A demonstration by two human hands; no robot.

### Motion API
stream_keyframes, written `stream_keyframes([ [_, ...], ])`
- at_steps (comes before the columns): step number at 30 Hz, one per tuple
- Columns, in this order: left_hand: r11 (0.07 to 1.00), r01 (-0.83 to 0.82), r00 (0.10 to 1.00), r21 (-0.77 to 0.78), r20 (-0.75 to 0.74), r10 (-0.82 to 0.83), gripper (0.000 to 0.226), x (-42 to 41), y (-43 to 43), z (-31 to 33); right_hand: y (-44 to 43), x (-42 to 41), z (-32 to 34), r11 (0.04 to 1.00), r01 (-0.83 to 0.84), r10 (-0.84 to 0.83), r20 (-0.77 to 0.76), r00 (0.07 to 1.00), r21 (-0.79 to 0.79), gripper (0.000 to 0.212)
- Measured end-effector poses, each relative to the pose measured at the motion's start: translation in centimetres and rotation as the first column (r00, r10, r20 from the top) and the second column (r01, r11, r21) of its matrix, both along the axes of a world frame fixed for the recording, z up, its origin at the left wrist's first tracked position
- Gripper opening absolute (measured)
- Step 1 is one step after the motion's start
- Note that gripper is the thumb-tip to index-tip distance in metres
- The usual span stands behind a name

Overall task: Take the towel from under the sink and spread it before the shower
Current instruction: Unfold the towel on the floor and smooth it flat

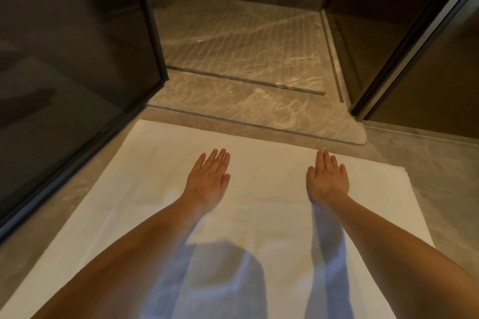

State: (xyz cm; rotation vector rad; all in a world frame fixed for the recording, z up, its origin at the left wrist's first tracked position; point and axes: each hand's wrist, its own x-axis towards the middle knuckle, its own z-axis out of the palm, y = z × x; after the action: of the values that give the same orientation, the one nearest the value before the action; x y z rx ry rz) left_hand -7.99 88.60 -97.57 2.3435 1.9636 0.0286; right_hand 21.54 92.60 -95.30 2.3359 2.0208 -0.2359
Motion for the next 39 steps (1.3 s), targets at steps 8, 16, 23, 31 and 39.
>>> stream_keyframes([
  [8,0.999,-0.010,0.998,0.034,0.057,0.008,0.067,-8.1,-9.7,-1.0,-11.1,-17.2,0.2,0.927,-0.307,0.371,-0.398,0.839,0.216,0.055],
  [16,0.999,0.022,0.999,0.027,0.033,-0.022,0.055,-7.8,-8.4,-1.6,-12.9,-21.9,-2.6,0.902,-0.407,0.430,-0.243,0.869,0.141,0.056],
  [23,0.993,-0.114,0.992,0.004,0.060,0.114,0.065,-13.8,-9.5,-1.5,-13.4,-15.0,-3.7,0.948,-0.295,0.312,-0.175,0.934,0.116,0.059],
  [31,0.975,-0.222,0.970,0.003,0.104,0.221,0.060,-11.3,-8.2,-0.2,-14.4,-9.8,-2.3,0.979,-0.185,0.197,-0.160,0.967,0.088,0.059],
  [39,0.979,0.194,0.978,0.061,0.071,-0.198,0.055,0.1,-2.2,-0.2,-7.6,-14.3,-1.2,0.957,-0.264,0.281,-0.164,0.946,0.118,0.058],
])
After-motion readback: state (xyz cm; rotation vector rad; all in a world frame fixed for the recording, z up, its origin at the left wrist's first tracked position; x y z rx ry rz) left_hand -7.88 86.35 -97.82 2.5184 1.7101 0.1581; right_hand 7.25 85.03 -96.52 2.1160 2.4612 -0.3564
